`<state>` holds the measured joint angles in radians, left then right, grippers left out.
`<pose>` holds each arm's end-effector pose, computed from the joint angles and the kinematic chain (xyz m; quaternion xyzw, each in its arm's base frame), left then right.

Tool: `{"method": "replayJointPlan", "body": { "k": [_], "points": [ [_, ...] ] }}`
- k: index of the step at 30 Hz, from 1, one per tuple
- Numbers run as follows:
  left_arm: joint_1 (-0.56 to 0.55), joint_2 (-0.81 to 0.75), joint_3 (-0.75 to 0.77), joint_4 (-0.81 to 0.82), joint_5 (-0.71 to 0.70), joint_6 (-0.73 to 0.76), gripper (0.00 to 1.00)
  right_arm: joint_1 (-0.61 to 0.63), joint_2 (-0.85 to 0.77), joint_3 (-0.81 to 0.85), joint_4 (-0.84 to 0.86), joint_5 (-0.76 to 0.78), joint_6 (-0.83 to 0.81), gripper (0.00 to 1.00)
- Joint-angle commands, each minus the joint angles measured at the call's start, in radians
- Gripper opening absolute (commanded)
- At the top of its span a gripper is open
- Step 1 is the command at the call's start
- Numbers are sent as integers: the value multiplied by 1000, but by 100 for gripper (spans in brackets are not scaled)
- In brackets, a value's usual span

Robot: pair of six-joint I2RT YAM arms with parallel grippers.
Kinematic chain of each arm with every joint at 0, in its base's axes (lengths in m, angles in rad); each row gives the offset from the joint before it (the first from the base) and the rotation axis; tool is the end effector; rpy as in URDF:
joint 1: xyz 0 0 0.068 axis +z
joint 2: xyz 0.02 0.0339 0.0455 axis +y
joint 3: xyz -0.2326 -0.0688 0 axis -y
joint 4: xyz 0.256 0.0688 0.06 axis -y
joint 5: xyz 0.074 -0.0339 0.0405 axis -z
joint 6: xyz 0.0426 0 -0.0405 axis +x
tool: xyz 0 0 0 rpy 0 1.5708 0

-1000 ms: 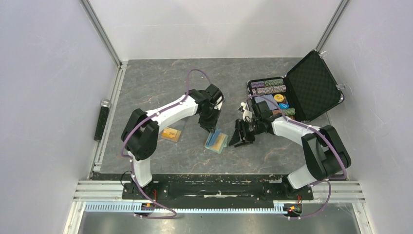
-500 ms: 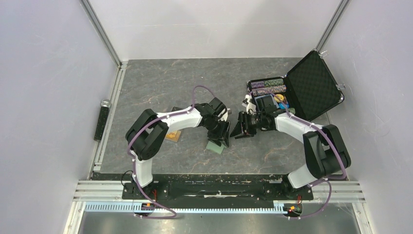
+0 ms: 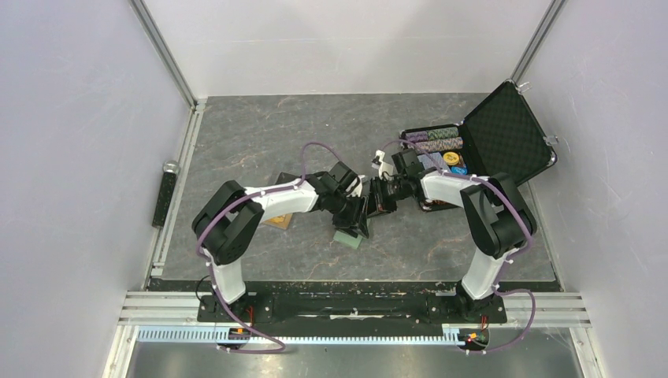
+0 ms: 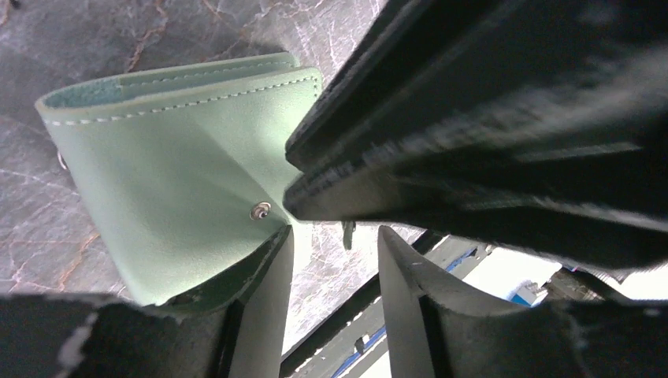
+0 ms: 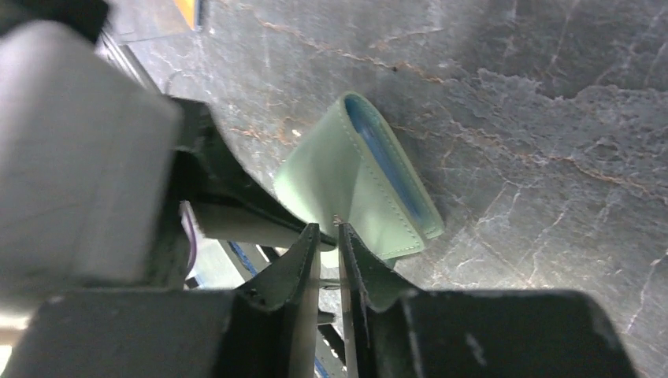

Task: Put the credit cards into the card holder
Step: Close the card holder at the center of the board.

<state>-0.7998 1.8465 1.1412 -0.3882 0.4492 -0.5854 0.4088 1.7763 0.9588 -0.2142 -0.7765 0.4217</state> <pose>0.2437 -0.2774 0.1172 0.1537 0.9362 -0.3137 0.0392 0.3001 0.1625 0.1059 -0.0951 0.8928 0.4333 0.0783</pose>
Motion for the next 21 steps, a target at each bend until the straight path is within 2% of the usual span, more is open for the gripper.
{"method": "replayJointPlan", "body": {
  "k": [1, 8, 12, 21],
  "points": [
    [8, -88, -21, 64, -10, -53, 47, 2, 12, -28, 18, 40, -35, 13],
    [30, -158, -67, 134, -45, -90, 45, 2, 0, -77, -2, 89, -74, 11],
    [30, -146, -62, 123, -42, -84, 40, 2, 0, -84, -3, 94, -76, 11],
    [29, -119, -58, 111, -56, -69, 37, 2, 2, -89, -4, 89, -77, 11]
  ]
}}
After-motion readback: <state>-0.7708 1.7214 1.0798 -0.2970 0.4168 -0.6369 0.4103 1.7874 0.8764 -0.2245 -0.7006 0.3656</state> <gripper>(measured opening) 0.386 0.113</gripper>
